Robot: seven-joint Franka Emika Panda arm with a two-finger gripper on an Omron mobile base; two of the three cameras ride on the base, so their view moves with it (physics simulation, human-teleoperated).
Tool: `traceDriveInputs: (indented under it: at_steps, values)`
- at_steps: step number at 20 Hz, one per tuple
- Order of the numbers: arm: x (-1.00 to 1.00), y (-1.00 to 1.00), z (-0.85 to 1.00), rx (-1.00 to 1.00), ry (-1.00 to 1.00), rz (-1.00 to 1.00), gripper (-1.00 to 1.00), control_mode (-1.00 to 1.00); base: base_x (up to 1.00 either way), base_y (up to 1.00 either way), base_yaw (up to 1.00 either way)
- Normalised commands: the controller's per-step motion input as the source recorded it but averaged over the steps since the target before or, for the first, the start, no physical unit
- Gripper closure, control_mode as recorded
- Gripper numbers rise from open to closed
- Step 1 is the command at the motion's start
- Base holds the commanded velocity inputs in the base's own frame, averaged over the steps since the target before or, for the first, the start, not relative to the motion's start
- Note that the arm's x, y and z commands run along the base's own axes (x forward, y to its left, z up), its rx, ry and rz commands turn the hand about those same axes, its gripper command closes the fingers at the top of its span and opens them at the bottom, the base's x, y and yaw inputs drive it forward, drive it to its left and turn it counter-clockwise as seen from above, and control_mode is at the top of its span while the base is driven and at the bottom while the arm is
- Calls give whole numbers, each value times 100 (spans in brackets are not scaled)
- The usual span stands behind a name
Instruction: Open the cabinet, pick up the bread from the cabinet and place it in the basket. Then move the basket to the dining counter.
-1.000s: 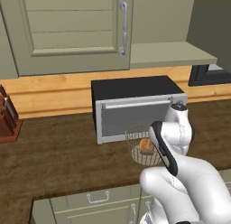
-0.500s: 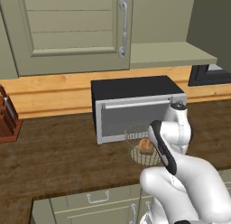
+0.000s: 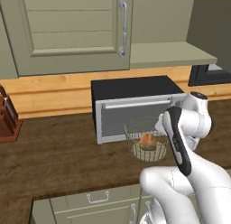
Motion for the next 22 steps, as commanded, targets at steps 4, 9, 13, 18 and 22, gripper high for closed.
traceDriveInputs:
  at_steps: [4,9,13,18,22]
  values:
    - [-60,0,83,10,-21,13,100,-100,0,0,0]
    - [-47,0,70,8,-21,6,100,-100,0,0,0]
    - [-31,0,47,1,-4,-7,100,-100,0,0,0]
    - [0,-5,0,0,0,-4,100,-100,0,0,0]
    - [-10,0,0,0,0,0,100,-100,0,0,0]
